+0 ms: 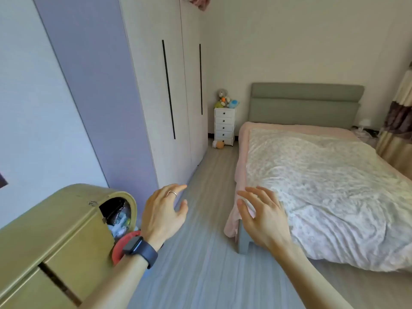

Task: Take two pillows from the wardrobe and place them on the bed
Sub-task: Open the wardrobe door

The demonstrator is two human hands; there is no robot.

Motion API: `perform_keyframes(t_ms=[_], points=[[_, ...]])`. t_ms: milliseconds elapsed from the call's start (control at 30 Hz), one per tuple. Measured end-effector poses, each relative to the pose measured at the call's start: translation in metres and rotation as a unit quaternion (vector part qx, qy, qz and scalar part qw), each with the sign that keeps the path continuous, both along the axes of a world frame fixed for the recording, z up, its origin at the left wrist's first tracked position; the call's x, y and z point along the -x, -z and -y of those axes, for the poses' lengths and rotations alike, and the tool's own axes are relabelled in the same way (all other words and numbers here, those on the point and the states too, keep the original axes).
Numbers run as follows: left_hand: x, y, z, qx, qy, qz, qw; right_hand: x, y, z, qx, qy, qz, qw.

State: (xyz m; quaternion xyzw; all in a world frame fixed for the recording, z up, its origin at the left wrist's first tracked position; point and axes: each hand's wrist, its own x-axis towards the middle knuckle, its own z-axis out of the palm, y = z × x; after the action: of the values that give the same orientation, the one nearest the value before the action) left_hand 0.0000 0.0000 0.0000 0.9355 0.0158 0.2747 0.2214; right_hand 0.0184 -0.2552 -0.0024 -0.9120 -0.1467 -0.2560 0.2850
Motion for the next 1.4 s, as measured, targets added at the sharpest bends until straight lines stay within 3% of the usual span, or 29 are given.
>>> perform_keyframes(t_ms=[833,1400], points=[[-0.463,0.057,-0.107,-0.019,0.015,-0.092,0.995,-0.448,0.058,-0.112,-0.024,0.024,-0.093,0.995],[-0.790,0.044,-0.202,0.036,-0.101,-0.064,0.992,-0.832,0.049,-0.225,-0.003,-0.116,-0.107,0.987]])
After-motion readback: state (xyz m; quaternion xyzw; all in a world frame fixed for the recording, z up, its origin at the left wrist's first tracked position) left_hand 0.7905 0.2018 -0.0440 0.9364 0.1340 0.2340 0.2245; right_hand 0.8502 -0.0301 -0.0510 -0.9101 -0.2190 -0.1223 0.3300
